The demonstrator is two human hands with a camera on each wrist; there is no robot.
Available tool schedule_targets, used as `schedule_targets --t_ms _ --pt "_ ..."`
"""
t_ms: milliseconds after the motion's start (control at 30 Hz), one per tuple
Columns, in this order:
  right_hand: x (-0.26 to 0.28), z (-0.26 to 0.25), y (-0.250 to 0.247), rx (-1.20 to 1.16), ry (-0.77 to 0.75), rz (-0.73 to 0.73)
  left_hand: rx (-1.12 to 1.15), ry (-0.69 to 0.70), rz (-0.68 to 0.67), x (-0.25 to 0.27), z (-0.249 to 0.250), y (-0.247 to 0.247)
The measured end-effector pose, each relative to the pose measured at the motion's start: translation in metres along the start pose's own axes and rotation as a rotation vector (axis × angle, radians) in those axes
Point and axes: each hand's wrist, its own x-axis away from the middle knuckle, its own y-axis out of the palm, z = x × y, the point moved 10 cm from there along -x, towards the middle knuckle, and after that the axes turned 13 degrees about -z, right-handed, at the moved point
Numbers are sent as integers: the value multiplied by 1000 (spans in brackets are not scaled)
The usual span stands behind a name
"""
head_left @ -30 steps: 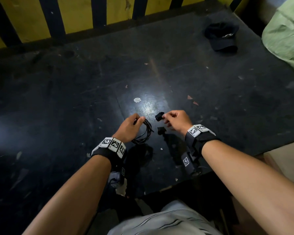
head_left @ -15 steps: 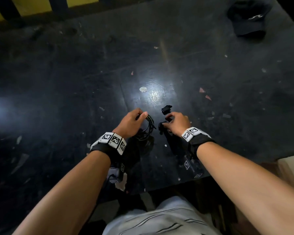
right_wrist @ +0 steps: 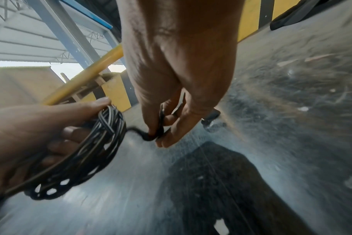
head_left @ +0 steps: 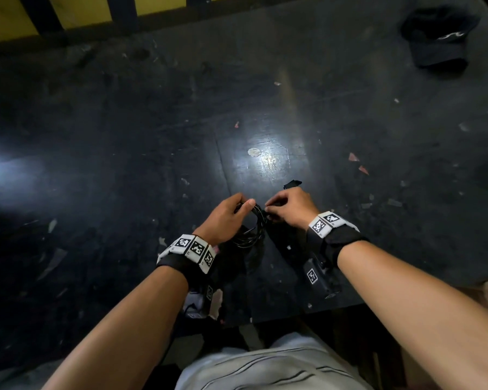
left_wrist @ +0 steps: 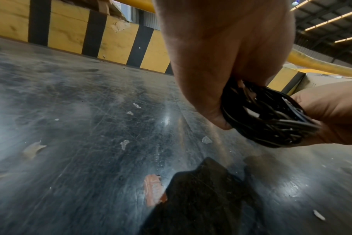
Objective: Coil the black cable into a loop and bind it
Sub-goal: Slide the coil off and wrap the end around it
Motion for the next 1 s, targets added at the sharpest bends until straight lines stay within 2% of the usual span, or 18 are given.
schedule_targets --t_ms 233,367,433,667,833,1000 --pt "0 -23 -1 -65 -75 -49 153 5 -33 6 5 -2" --pt "2 -34 19 -263 -107 -226 155 -16 -7 9 -1 -10" --pt "4 -37 25 -374 -91 -269 163 -16 10 11 -4 -14" --pt "15 -35 33 -494 48 -328 196 -17 28 16 -7 -18" --pt "20 -43 36 -503 -34 -369 181 -12 57 20 0 -23" --pt "22 -36 43 -568 -34 -402 210 -28 48 22 2 -22"
